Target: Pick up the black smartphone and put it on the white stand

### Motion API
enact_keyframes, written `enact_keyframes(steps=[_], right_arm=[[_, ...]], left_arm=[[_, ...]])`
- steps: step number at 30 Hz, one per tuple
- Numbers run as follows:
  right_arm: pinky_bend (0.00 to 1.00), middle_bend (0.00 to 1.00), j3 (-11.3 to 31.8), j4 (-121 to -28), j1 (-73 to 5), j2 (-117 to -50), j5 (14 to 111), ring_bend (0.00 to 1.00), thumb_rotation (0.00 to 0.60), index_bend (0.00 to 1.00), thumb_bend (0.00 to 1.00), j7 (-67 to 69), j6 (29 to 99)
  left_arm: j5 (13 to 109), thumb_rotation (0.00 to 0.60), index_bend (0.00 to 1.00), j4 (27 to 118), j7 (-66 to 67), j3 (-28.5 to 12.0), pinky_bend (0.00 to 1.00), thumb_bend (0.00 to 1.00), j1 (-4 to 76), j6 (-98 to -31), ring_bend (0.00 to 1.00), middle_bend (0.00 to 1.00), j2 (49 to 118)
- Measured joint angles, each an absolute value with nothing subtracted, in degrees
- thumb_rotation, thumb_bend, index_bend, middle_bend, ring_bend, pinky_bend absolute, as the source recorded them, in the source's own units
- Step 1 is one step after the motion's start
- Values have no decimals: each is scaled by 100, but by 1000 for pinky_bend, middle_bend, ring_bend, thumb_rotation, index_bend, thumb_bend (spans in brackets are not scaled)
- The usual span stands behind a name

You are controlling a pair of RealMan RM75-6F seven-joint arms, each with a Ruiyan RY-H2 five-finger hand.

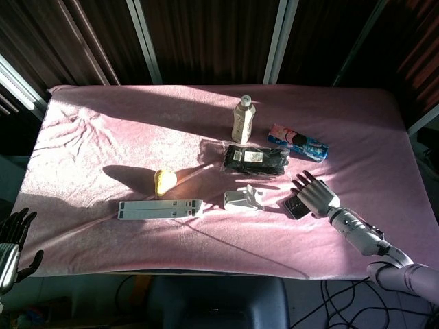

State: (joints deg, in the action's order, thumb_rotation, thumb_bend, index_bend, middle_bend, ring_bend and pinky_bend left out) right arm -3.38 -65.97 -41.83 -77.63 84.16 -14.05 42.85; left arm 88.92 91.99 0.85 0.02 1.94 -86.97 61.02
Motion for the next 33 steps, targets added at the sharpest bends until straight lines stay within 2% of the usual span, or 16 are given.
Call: enact_keyframes(steps=[6,11,16,18,23,25,33], right_arm=[[85,250,-338,-6244,-4180,-7972,8475,31,600,372,316,-1119,4256],[125,308,-338,-5976,-4156,-8114,8499,78,600,443,316,-972,4254],[133,318,-333,-5832,-4127,-8218,8514,89,600,455,316,-890,4263],[163,352,-332,-5806,-4122,-8246,8535,135,600,505,317,-851,4284],[290,517,-332,-5711,-4088,-8299,8626,349,600,721,320,-777,4451],[323,558,-332,-5678,-4063,-8310,8676,400,600,772,320,-757,4571],[344,595,-301,-5547,-3946,-8334,8905,426,600,820,320,-840,5178]], left_arm=[[8890,600,0,9191,40,6,123,371,199,-8691,0,0,6085],[8902,600,0,9176,9,12,123,371,198,-8697,0,0,6072],[8910,600,0,9173,-4,15,122,371,203,-8698,0,0,6072],[8909,600,0,9171,-11,13,122,371,197,-8715,0,0,6073],[8913,600,0,9166,-37,13,122,371,187,-8738,0,0,6068],[8919,600,0,9162,-55,14,122,371,184,-8747,0,0,6062],[8947,600,0,9144,-113,17,122,369,161,-8808,0,0,6048]])
